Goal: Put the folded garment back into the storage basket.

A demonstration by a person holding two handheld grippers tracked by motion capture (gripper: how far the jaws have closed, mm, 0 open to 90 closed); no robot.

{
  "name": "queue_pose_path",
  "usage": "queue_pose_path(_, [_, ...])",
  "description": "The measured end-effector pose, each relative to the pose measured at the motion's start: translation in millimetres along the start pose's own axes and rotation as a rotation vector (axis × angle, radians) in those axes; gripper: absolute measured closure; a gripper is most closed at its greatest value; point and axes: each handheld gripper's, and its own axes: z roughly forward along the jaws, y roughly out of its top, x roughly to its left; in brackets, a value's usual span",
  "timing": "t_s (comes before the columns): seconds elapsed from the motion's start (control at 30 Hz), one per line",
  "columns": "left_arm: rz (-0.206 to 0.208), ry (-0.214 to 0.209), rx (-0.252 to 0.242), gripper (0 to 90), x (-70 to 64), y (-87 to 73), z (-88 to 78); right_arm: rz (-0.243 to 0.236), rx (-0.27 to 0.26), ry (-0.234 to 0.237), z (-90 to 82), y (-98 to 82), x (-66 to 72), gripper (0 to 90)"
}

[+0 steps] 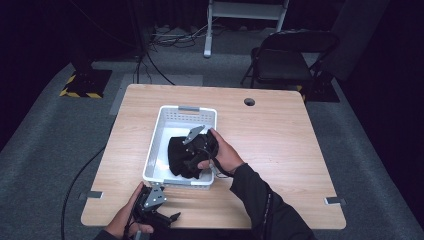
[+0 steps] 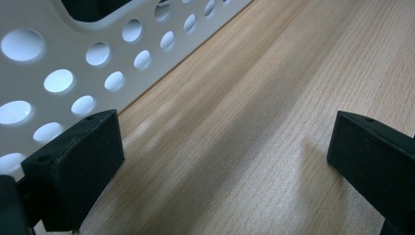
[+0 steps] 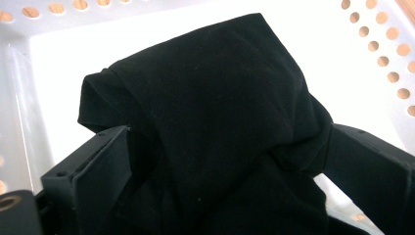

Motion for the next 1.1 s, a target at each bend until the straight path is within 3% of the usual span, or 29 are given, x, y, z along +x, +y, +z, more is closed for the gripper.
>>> queue_pose_path(0.47, [-0.001,-0.001,-0.001,0.2,-0.1,0.0,0.1,0.007,0.001,-0.007,-10.0,-3.5,-2.8,4.6])
queue_pose_path(1.1, [0.001,-0.001,0.000,0.2,0.2,0.1,0.0,-0.018,-0.027,-0.065,-38.4,-8.1,-3.5,4.7])
